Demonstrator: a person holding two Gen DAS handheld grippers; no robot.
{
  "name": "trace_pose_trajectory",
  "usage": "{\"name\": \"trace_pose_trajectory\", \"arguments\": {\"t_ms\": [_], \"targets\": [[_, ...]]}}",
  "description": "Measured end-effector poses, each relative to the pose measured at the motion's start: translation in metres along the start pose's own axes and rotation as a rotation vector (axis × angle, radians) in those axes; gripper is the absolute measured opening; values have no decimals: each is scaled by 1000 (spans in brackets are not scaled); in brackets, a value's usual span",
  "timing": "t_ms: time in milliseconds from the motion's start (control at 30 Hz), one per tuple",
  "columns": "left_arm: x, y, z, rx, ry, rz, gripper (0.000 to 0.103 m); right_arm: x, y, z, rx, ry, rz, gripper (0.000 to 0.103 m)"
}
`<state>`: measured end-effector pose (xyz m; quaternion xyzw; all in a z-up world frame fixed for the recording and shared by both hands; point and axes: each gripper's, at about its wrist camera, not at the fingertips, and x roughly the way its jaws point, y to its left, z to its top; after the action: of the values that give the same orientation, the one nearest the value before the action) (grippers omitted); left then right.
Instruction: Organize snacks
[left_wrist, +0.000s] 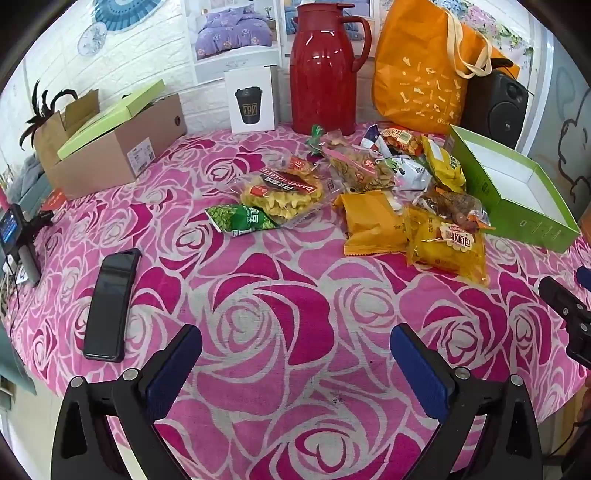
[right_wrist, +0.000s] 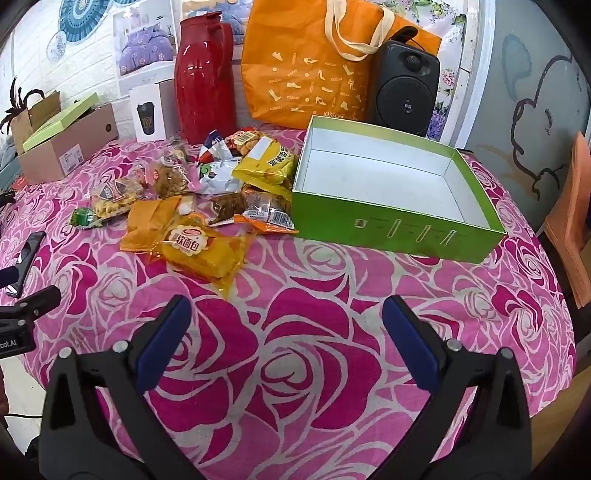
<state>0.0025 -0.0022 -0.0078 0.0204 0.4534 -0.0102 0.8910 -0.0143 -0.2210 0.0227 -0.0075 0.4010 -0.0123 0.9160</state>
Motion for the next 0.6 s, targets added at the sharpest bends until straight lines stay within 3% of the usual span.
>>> {"name": "trace_pose_trajectory", "arguments": {"t_ms": [600], "targets": [[12, 3, 7, -28, 30, -19, 103, 13, 7, -1, -12, 35, 26, 103]]}}
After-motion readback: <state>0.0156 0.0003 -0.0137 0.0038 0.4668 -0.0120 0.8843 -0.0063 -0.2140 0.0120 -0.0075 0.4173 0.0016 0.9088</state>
